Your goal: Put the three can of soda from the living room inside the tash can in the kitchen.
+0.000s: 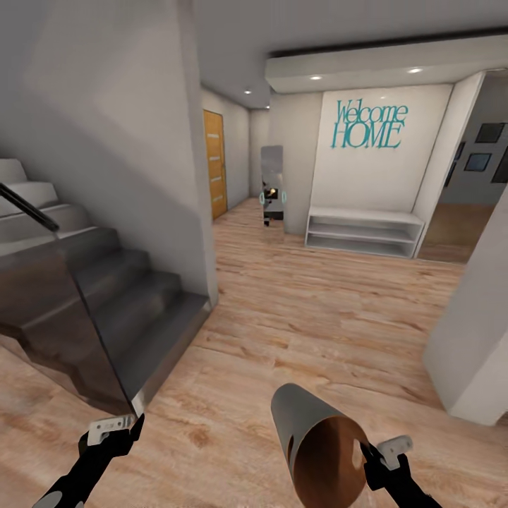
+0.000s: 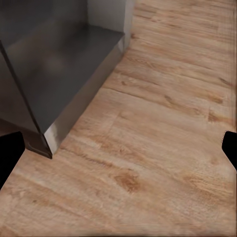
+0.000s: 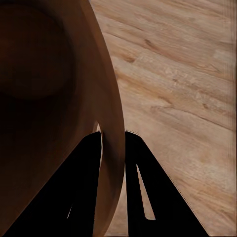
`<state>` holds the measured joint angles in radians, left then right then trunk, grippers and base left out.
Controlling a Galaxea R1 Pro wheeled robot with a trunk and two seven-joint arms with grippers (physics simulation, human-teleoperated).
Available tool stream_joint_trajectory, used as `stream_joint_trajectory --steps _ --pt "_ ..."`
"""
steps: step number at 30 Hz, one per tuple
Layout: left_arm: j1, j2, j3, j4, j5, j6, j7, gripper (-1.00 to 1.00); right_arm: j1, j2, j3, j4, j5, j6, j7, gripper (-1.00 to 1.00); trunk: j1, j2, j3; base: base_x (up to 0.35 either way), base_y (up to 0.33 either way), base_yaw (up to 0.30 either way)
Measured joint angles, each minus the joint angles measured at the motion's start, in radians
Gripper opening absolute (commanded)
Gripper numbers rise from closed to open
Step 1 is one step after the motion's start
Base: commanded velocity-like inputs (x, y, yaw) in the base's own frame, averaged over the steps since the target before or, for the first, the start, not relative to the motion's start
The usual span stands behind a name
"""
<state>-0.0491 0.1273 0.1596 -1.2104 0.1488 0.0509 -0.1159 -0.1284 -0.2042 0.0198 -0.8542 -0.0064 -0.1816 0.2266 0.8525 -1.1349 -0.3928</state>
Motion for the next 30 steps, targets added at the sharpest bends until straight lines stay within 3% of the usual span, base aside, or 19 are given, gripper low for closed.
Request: stream_joint_trajectory --steps 17,23,30 --pt "0.0 0.0 -0.002 0.0 0.0 0.002 -0.003 1.0 0.0 0.0 0.001 0.002 0.0 0.0 0.0 -1.0 0.0 0.0 0.02 -0.051 0.275 -0.186" --pt "0.0 0.0 -0.033 0.0 -0.001 0.003 -0.002 1.0 0.0 0.0 0.001 0.003 0.0 0.0 0.0 -1.0 0.0 0.0 0.027 0.071 0.315 -0.178" --pt "0.0 0.0 -0.042 0.0 -0.001 0.001 -0.001 1.0 0.0 0.0 0.001 0.004 0.002 -0.004 0.0 -1.0 0.0 0.0 0.03 0.051 0.174 -0.048"
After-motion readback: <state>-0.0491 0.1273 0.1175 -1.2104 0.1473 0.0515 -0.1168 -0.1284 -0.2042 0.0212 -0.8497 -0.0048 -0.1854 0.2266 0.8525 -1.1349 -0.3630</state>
